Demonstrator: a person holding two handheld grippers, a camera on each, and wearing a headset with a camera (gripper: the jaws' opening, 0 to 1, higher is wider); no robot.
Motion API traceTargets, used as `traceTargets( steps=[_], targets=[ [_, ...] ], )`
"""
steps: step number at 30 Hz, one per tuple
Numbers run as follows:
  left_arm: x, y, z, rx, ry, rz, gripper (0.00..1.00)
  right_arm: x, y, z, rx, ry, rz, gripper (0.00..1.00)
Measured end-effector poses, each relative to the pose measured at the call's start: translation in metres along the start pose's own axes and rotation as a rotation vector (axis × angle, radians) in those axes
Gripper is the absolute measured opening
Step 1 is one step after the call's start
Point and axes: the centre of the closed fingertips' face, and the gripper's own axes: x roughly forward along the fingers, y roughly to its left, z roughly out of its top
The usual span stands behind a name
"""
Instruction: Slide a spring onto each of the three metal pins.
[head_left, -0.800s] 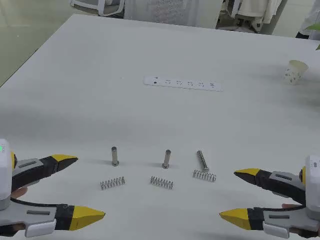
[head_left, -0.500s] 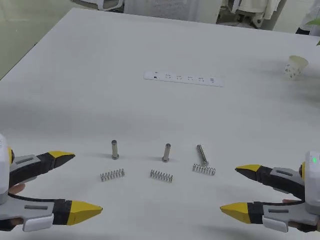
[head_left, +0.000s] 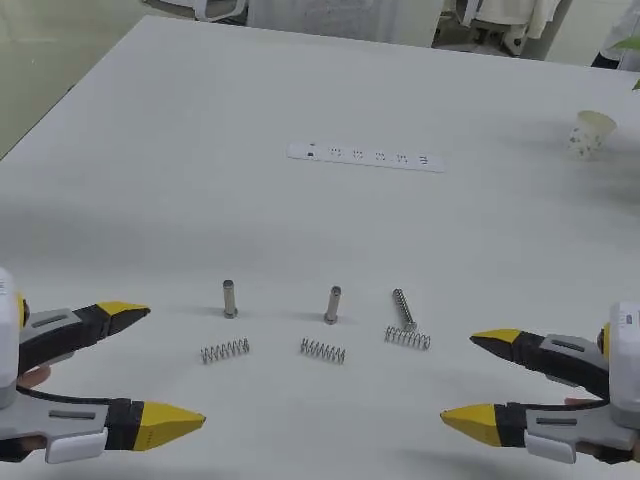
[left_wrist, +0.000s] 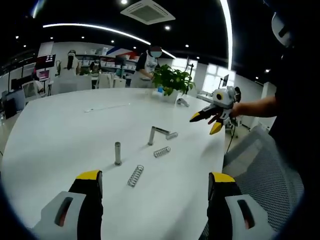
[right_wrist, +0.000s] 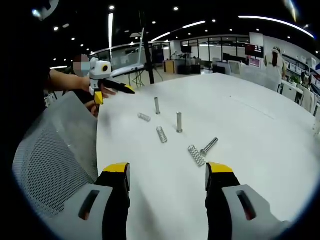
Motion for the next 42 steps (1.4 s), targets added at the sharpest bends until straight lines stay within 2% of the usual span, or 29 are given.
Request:
traceTargets(
  steps=[30,42],
  targets=[
    [0.0021,-0.0024,0.0031,0.011,0.007,-0.011,0.84,-0.0009,-0.0025,-0.0002,-0.013,0.017,0.002,0.60],
    [-0.0005,-0.0011,-0.0008,0.006,0.011,-0.008,0.84,-0.0011,-0.0025,-0.0022,-0.007,0.019,0.002,0.60]
  ],
)
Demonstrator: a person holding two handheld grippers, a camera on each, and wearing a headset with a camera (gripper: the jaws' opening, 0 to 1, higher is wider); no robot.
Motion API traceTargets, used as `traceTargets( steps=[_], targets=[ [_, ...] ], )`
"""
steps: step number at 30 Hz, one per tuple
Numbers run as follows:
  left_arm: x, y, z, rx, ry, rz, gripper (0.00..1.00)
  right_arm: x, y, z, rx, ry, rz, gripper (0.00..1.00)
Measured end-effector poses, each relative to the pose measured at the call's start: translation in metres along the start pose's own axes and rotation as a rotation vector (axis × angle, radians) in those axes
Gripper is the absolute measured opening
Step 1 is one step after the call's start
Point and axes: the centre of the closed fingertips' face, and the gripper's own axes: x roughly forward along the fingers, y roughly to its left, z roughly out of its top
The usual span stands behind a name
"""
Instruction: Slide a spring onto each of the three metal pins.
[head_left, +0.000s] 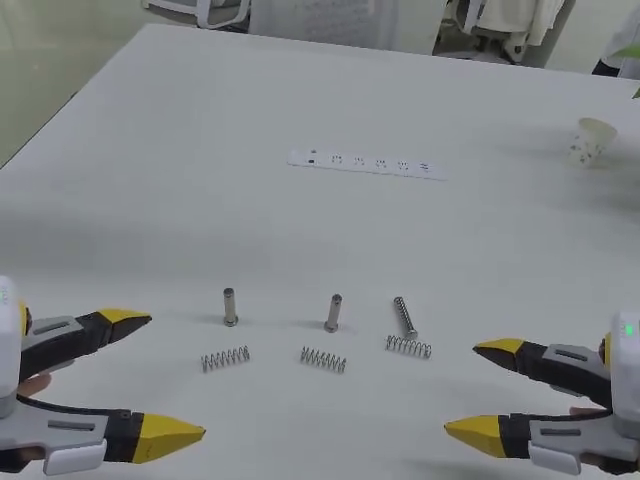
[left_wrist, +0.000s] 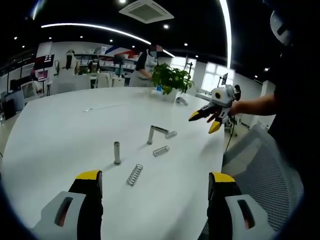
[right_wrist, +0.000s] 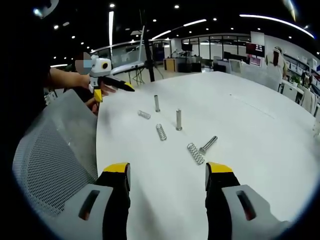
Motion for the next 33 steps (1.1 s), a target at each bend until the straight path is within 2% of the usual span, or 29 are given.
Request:
traceTargets(
  steps=[21,28,33],
  targets=[
    [0.000,0.002,-0.003,-0.010,-0.002,0.004,0.84,0.004,0.002,-0.001,-0.002,0.013,0.011,0.60],
    [0.000,0.002,-0.003,-0.013,-0.003,0.006,0.83,0.011,-0.002,0.005,0.009,0.012,0.024,0.59],
    [-0.001,0.002,-0.005,-0.016,-0.002,0.007,0.83,0.020,-0.008,0.009,0.030,0.052,0.030,0.55]
  ],
)
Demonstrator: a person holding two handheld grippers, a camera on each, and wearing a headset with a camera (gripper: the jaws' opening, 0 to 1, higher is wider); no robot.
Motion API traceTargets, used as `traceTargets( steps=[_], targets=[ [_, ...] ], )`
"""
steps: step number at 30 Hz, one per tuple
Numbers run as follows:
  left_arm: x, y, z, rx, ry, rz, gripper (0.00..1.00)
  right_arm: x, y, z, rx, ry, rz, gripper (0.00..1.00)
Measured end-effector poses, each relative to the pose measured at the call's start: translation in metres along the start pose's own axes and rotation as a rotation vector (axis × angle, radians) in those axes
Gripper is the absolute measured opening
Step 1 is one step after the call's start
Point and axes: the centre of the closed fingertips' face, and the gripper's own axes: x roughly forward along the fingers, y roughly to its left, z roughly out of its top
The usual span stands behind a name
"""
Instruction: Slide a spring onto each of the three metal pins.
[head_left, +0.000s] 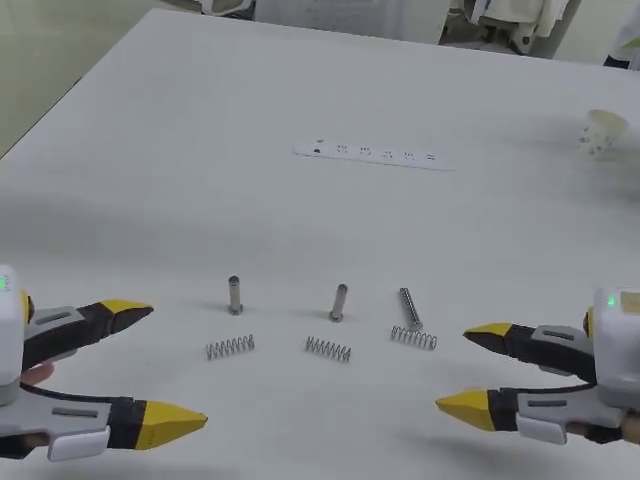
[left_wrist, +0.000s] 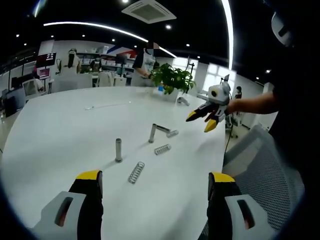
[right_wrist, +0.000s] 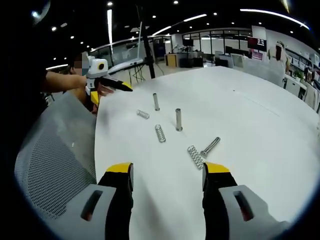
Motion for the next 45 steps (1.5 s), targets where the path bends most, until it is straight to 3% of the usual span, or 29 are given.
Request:
traceTargets(
  steps=[4,12,20,32,35,45],
  targets=[
    [-0.001,0.001,-0.001,-0.004,-0.001,0.002,0.83,0.007,-0.011,0.011,0.004,-0.004,-0.032,0.58],
    [-0.002,0.003,-0.003,-0.010,0.000,0.008,0.83,0.016,-0.039,0.021,0.061,0.017,-0.068,0.49],
    [-0.001,0.003,-0.004,-0.012,0.003,0.011,0.83,0.030,-0.055,0.031,0.115,0.031,-0.087,0.42],
    [-0.001,0.003,-0.006,-0.010,0.011,0.009,0.83,0.053,-0.084,0.027,0.226,0.122,-0.175,0.25],
    [-0.002,0.003,-0.006,-0.011,0.011,0.011,0.82,0.057,-0.088,0.025,0.288,0.130,-0.179,0.22],
    [0.001,0.003,-0.006,-0.010,0.014,0.009,0.82,0.073,-0.094,0.014,0.340,0.201,-0.211,0.17]
  ],
)
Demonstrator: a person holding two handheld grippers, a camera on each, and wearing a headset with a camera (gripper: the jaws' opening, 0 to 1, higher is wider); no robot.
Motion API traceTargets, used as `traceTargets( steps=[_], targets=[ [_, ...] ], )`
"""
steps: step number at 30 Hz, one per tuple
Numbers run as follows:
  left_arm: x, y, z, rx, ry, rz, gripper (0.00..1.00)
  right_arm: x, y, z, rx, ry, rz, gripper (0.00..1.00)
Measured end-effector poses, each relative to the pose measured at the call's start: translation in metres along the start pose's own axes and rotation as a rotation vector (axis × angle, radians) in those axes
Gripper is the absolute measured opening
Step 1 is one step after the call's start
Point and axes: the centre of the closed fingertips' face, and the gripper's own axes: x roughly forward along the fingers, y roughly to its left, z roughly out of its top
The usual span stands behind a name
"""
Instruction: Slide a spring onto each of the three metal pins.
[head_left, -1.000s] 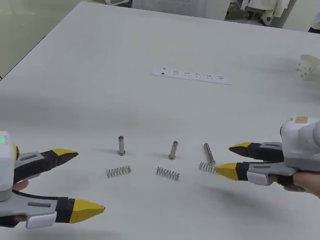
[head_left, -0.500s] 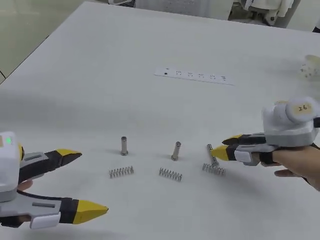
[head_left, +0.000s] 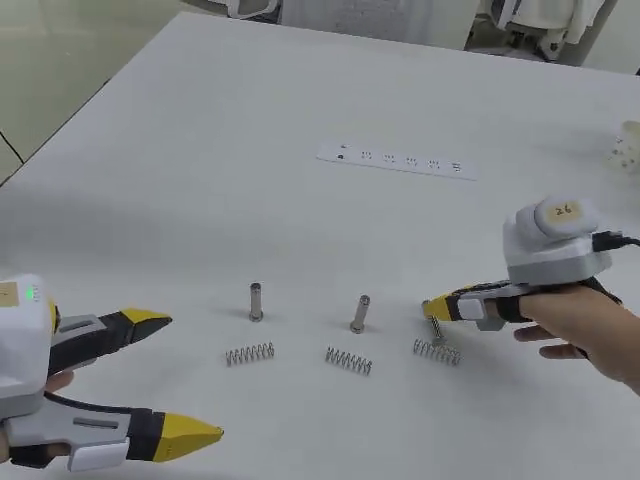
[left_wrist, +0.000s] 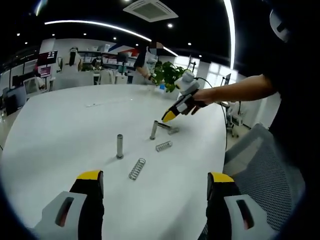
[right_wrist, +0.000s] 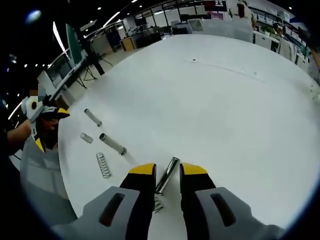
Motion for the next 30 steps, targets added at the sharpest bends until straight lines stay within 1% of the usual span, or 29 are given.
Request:
traceTargets(
  steps=[3,5,6,10,14,16,24,28,29,30],
  targets=[
    [0.000,0.000,0.000,0.000,0.001,-0.001,0.82,0.004,-0.001,-0.002,0.000,0.023,-0.016,0.16],
    [0.000,0.000,-0.001,-0.001,0.003,-0.001,0.82,0.006,-0.005,-0.003,-0.003,0.041,-0.042,0.15],
    [0.000,0.000,-0.001,0.000,0.004,-0.001,0.82,0.007,-0.006,-0.004,-0.004,0.043,-0.046,0.14],
    [-0.002,0.001,-0.003,-0.004,0.007,0.001,0.81,0.011,-0.009,-0.007,0.022,0.066,-0.064,0.13],
    [-0.003,0.002,-0.006,-0.011,0.009,0.007,0.81,0.013,-0.007,-0.009,0.007,0.077,-0.069,0.11],
    [-0.003,0.002,-0.007,-0.013,0.010,0.007,0.81,0.015,-0.009,-0.009,-0.005,0.080,-0.076,0.11],
    [-0.003,0.001,-0.009,-0.014,0.016,0.005,0.81,0.017,-0.011,-0.006,-0.009,0.090,-0.100,0.08],
    [-0.003,0.000,-0.009,-0.014,0.016,0.005,0.81,0.016,-0.008,-0.009,-0.035,0.102,-0.111,0.06],
    [-0.003,0.000,-0.009,-0.014,0.017,0.005,0.81,0.015,-0.009,-0.009,-0.068,0.104,-0.118,0.06],
    [-0.003,-0.001,-0.009,-0.013,0.019,0.005,0.81,0.015,-0.008,-0.009,-0.069,0.106,-0.116,0.06]
  ],
)
